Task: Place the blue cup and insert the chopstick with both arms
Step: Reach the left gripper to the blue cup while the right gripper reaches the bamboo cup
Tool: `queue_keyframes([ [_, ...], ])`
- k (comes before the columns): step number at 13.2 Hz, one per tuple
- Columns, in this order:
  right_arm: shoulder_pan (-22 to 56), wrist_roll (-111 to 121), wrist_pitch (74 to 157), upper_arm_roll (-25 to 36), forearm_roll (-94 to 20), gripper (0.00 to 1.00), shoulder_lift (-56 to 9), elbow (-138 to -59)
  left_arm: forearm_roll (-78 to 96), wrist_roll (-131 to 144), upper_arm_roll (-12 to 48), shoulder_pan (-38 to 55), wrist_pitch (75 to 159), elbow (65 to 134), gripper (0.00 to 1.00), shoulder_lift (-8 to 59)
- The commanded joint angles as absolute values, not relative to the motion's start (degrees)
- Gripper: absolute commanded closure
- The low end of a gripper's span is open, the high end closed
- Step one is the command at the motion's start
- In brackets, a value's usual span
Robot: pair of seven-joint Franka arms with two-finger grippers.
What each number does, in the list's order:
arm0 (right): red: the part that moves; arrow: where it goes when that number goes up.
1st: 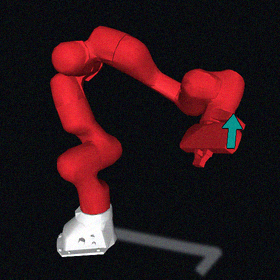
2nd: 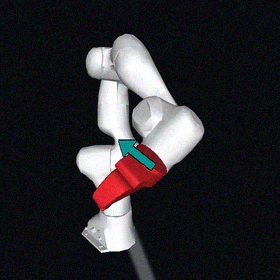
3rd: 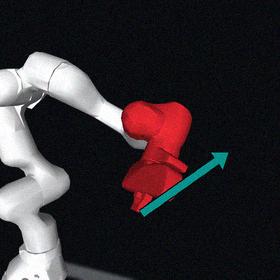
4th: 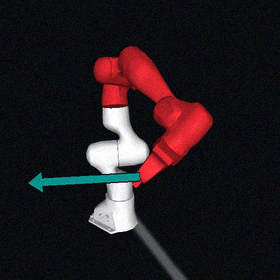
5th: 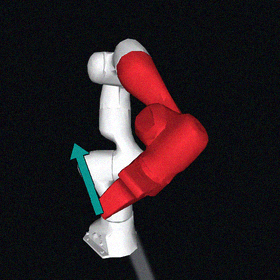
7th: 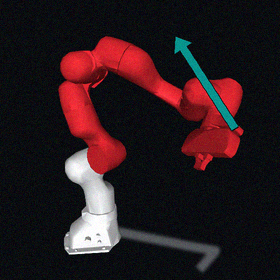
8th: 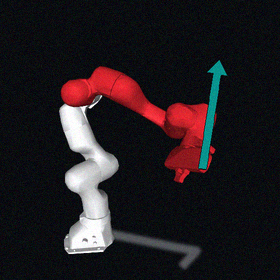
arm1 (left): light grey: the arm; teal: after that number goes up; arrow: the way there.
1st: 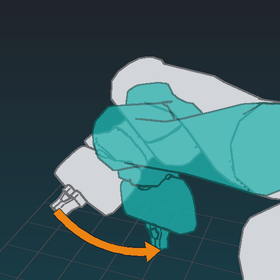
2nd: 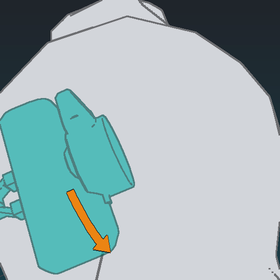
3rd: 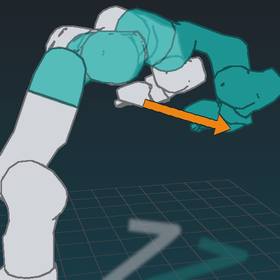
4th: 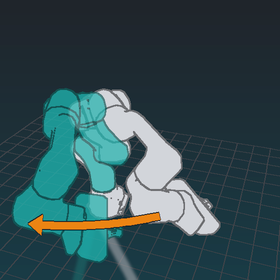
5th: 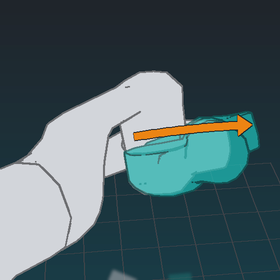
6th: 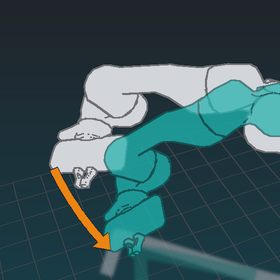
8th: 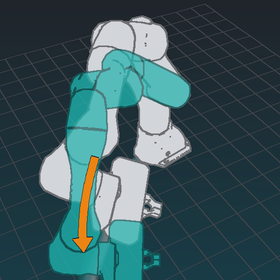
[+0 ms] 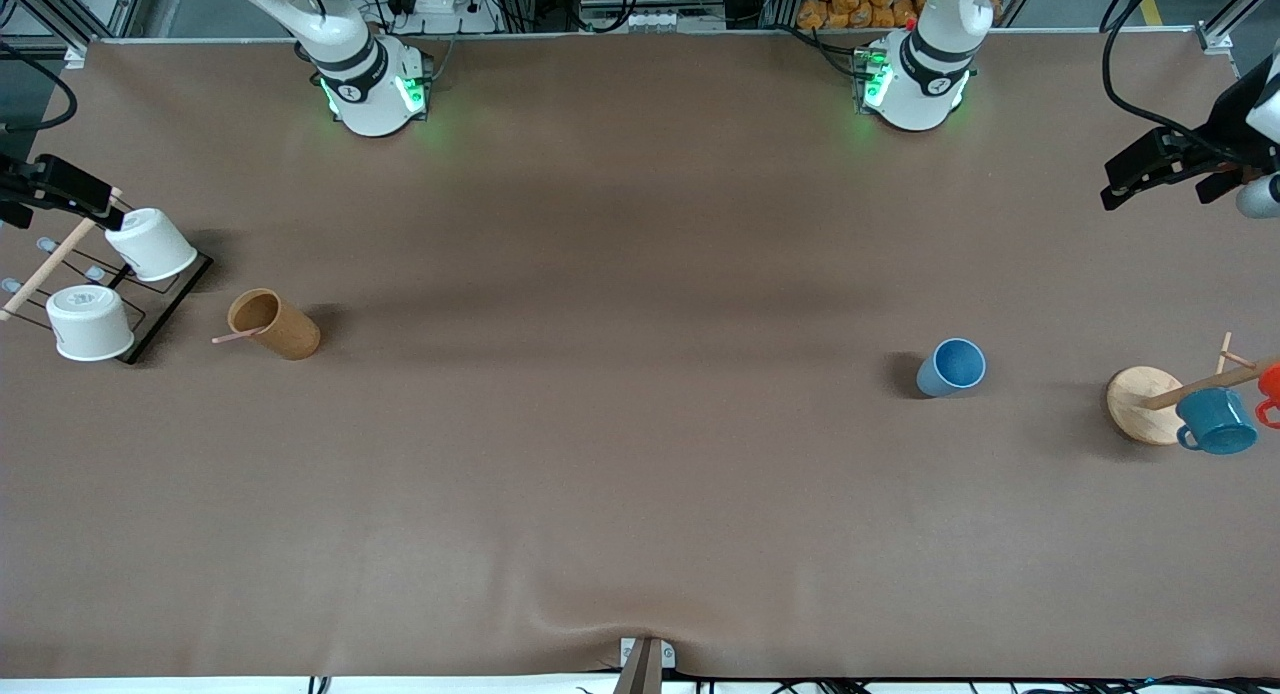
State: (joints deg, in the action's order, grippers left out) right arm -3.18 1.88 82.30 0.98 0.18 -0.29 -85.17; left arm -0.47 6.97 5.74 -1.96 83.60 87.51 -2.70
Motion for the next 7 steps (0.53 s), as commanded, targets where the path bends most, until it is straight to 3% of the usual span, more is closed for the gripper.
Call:
queue_keyframes([
  [1,-4.65,2.20,81.91,0.35,-0.44,0.00,-0.09,-85.51,0.00,6.60,6.07,-2.54,82.71,86.13,0.00,-2.20],
  [7,-4.75,2.20,82.18,0.35,-0.44,0.00,-0.09,-87.44,0.53,6.06,5.45,-3.43,83.32,86.39,0.00,4.64],
])
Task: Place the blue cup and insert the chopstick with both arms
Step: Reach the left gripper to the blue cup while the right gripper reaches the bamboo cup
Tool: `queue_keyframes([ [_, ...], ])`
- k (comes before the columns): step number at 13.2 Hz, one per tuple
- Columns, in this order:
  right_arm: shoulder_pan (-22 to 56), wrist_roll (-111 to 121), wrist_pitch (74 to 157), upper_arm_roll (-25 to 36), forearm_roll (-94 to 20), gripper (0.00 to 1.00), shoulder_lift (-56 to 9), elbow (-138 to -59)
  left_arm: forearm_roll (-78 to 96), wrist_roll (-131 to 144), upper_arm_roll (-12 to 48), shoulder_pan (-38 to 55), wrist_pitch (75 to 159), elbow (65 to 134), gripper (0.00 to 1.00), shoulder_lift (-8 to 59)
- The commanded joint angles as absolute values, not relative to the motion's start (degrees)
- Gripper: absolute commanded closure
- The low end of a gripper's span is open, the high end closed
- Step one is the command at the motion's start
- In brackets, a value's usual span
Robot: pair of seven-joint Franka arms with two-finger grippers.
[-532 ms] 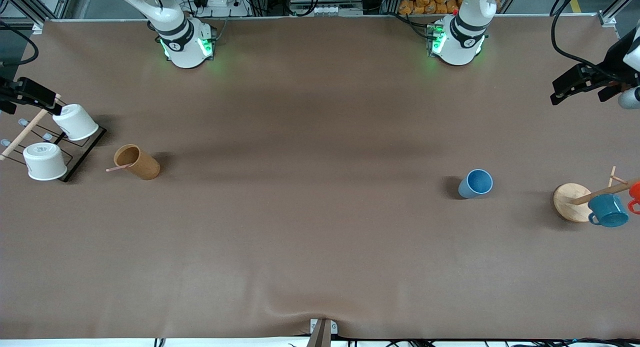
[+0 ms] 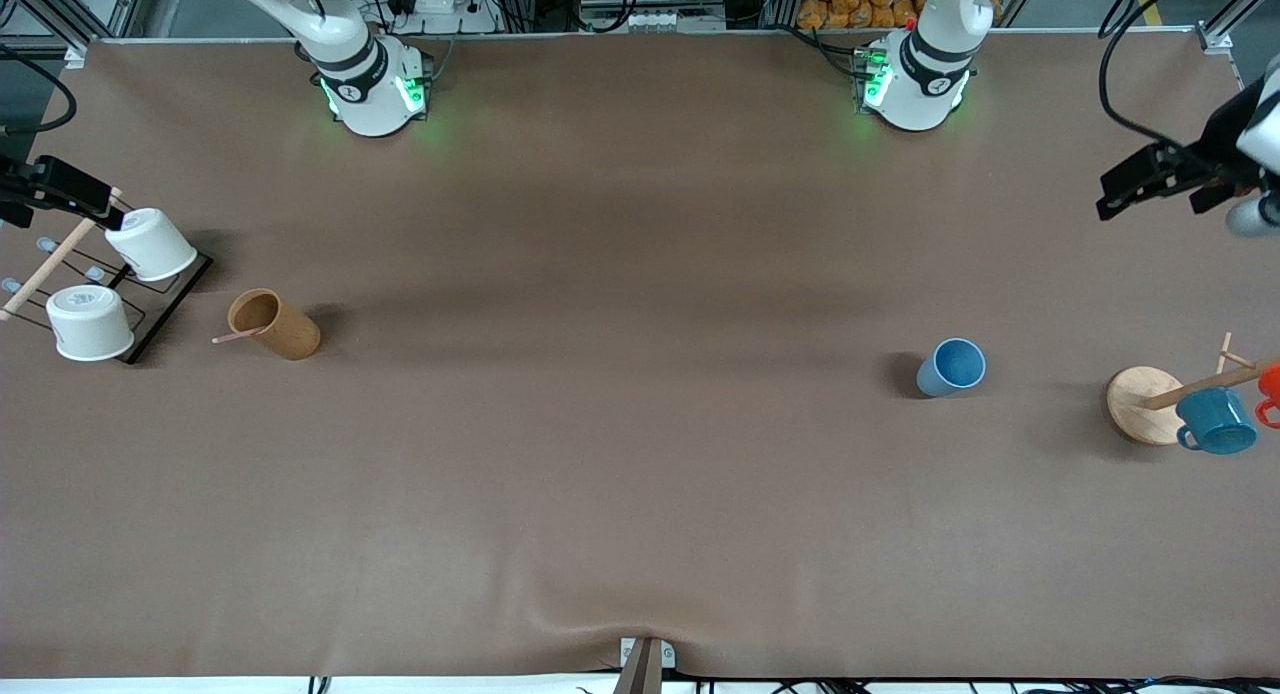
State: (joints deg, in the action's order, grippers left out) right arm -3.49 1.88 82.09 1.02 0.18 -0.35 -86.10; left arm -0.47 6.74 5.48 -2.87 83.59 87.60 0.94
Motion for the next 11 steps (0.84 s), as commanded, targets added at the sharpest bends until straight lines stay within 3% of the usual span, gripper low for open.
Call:
queue_keyframes([
  [1,-4.75,2.20,82.18,0.35,-0.44,0.00,-0.09,-87.89,0.35,6.06,5.45,-3.43,83.67,86.66,0.00,6.57],
  [4,-4.75,2.20,82.53,0.35,-0.53,0.00,-0.09,-91.13,0.09,6.06,5.45,-5.09,91.55,90.94,0.00,9.40],
  [7,-4.40,2.20,84.19,0.35,-0.53,0.00,-0.35,-95.34,0.00,4.40,5.45,-5.27,104.02,101.22,0.00,9.14],
  [11,-4.13,2.20,90.94,0.26,-0.53,0.00,-0.35,-103.60,0.00,3.60,5.45,-5.27,114.67,111.43,0.00,9.14],
])
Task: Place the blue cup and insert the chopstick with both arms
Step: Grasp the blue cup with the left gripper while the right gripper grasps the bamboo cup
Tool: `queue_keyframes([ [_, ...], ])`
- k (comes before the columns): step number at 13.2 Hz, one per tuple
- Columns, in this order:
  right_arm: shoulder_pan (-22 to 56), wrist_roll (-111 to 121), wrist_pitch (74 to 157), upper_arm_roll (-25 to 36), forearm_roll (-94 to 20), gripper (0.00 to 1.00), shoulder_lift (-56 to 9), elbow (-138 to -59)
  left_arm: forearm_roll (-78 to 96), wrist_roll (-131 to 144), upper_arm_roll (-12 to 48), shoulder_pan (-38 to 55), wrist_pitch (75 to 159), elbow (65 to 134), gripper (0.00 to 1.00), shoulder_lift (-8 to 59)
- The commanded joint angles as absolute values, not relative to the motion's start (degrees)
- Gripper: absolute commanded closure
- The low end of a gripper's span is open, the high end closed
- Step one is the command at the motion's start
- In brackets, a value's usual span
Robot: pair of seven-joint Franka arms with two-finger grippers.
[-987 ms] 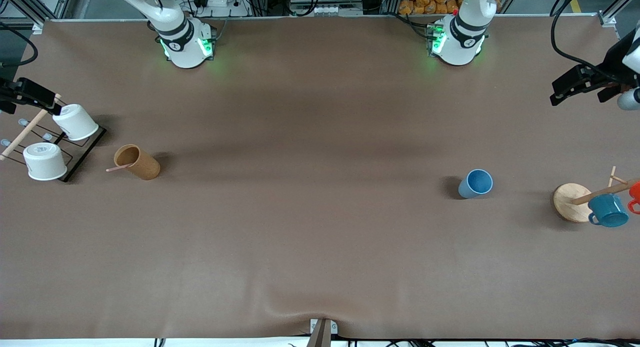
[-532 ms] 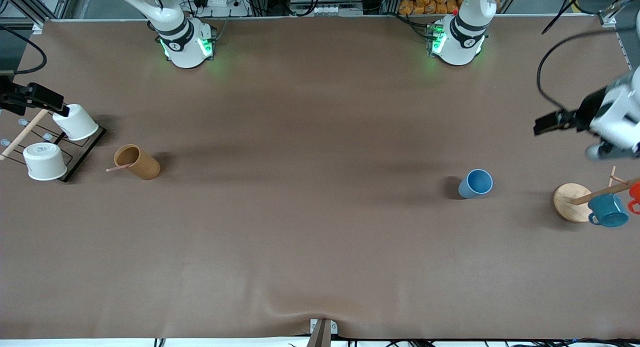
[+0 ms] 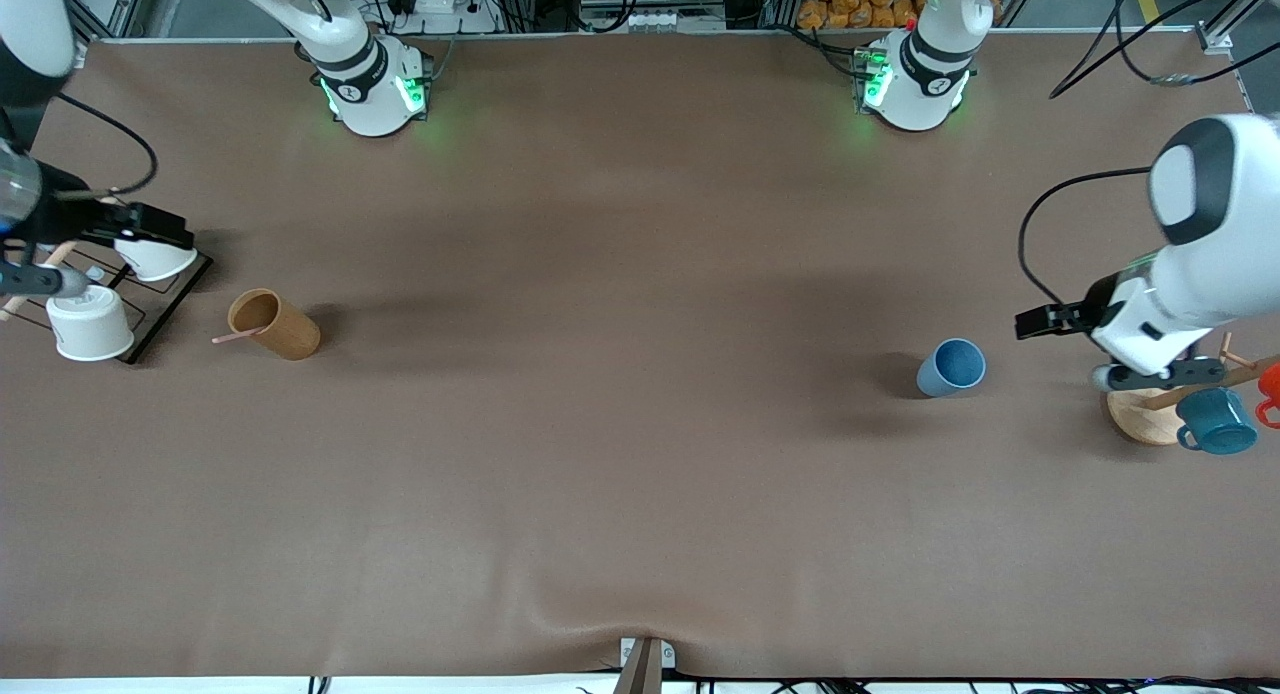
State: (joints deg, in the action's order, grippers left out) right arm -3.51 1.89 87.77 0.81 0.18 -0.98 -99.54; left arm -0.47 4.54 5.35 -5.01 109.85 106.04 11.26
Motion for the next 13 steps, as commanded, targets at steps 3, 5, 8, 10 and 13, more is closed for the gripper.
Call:
queue_keyframes([
  [3,-4.31,2.20,96.84,0.26,-0.44,0.00,-0.70,-108.71,0.00,3.60,5.45,-5.10,123.37,116.88,0.05,10.02],
  [5,-4.22,2.20,100.00,0.26,-0.53,0.00,-2.54,-109.95,0.00,3.60,5.45,-5.18,127.25,118.38,0.12,11.68],
  [8,-4.39,2.20,103.69,0.26,-0.44,0.00,-6.14,-109.78,0.00,3.60,5.45,-5.19,130.24,118.48,0.21,14.06],
  [10,-4.75,2.28,107.65,0.35,0.00,0.00,-8.60,-109.34,0.09,3.69,5.45,-5.19,132.09,118.56,0.25,15.55],
  [13,-6.06,2.29,109.86,0.35,2.89,0.00,-12.03,-106.80,0.09,3.69,5.45,-5.19,134.20,118.83,0.31,17.13],
])
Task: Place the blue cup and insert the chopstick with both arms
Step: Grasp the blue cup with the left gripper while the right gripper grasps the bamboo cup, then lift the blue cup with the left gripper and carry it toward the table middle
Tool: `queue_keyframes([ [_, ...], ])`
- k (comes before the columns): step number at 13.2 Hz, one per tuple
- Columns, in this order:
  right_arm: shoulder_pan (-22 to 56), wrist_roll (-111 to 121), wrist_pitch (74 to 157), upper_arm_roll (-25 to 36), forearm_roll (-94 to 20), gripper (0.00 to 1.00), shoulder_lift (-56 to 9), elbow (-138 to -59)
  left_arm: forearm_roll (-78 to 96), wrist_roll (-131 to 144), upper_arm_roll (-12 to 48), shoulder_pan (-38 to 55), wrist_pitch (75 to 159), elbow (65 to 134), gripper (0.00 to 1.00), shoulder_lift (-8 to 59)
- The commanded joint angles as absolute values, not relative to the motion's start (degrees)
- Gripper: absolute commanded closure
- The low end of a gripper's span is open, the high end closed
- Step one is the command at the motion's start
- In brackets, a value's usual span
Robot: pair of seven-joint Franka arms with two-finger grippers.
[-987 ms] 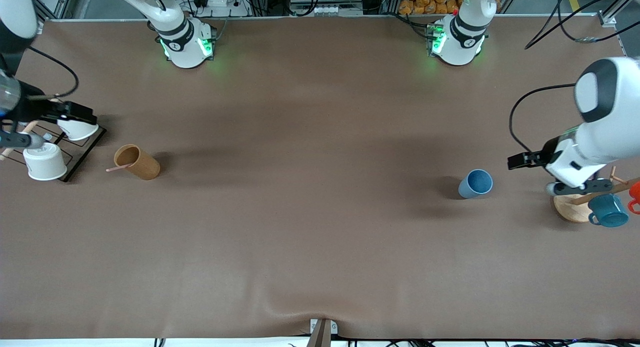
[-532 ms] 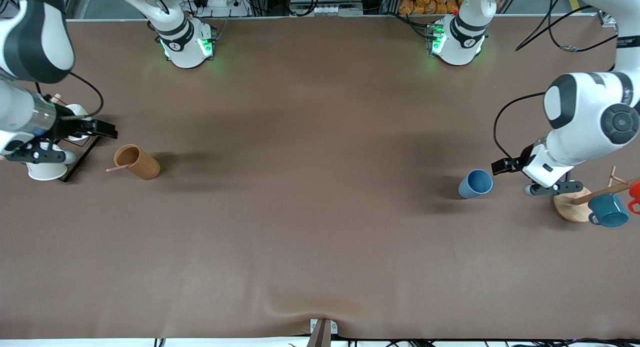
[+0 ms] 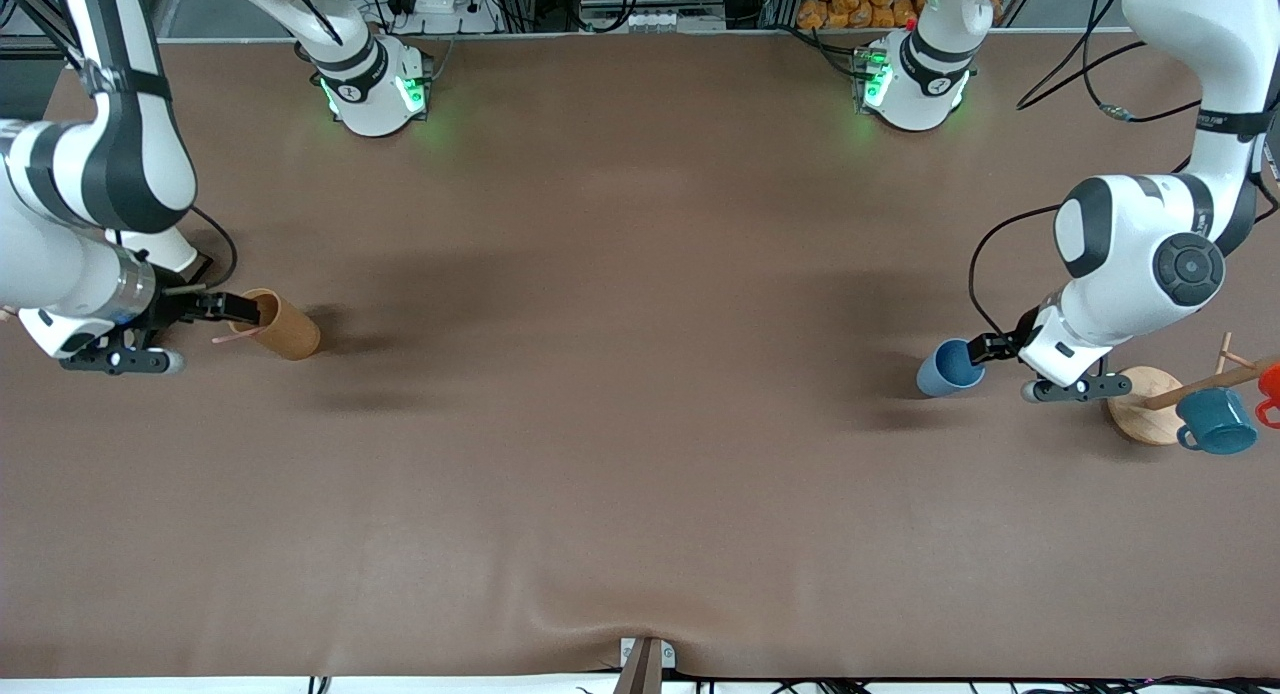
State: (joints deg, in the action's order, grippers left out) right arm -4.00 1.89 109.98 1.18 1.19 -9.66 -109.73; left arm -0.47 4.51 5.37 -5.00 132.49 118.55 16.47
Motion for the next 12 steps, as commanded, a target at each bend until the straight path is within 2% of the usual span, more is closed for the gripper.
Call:
queue_keyframes([
  [1,-6.15,2.46,109.95,0.35,3.25,0.00,-12.91,-106.00,0.09,3.78,5.45,-5.27,134.38,118.83,0.36,17.49],
  [4,-6.68,2.29,109.78,0.35,3.25,0.00,-15.19,-104.60,0.09,4.04,5.45,-5.19,134.73,118.83,0.54,18.89],
  [6,-6.50,1.85,109.69,0.35,3.16,0.00,-16.34,-104.33,0.09,3.96,5.54,-5.19,134.74,118.74,0.80,18.99],
  [8,-6.50,1.58,109.51,0.26,2.99,0.00,-17.48,-104.50,0.00,3.60,5.71,-5.01,134.65,118.74,1.00,18.55],
  [10,-6.42,1.58,109.34,0.26,2.99,0.00,-18.01,-104.68,-0.09,3.08,7.02,-4.49,132.47,118.74,1.00,16.71],
  [12,-6.42,1.58,109.34,0.26,2.99,0.00,-18.28,-104.76,0.09,4.65,12.63,-4.48,127.99,117.60,1.00,14.77],
])
